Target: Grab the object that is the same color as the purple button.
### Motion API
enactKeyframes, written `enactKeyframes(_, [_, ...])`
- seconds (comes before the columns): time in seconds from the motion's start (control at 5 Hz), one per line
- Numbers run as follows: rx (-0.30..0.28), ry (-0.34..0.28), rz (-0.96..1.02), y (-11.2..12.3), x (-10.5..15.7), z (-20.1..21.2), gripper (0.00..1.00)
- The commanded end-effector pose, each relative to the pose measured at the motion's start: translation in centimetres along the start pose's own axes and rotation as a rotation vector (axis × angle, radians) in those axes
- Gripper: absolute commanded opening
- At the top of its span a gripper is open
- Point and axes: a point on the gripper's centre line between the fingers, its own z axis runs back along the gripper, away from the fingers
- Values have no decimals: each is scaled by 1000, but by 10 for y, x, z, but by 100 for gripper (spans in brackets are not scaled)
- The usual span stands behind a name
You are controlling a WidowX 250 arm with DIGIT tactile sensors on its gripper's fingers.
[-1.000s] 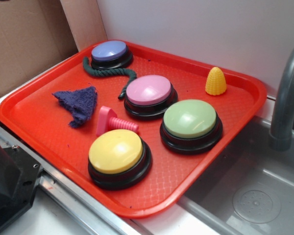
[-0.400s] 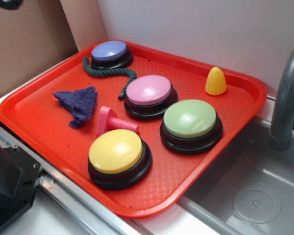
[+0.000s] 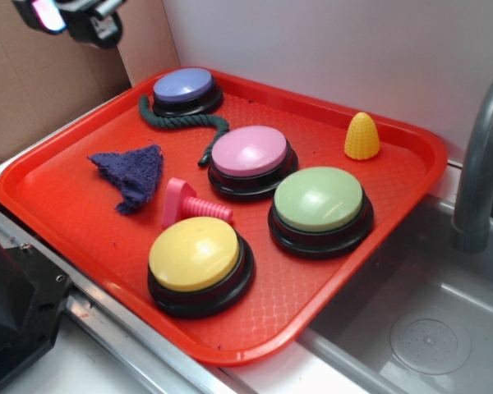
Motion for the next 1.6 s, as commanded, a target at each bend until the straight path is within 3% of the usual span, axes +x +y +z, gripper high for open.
enactKeyframes(0.0, [61, -11, 118, 27, 30, -71, 100])
enactKeyframes(0.2, [130, 24, 172, 45, 28, -111, 100])
enactKeyframes(0.4, [152, 57, 171, 50, 21, -124, 100])
enactKeyframes(1.0, [161, 92, 172, 63, 6, -151, 100])
enactKeyframes(1.2, [138, 74, 190, 62, 5, -150, 26])
enactKeyframes(1.4, [127, 61, 202, 65, 5, -150, 0])
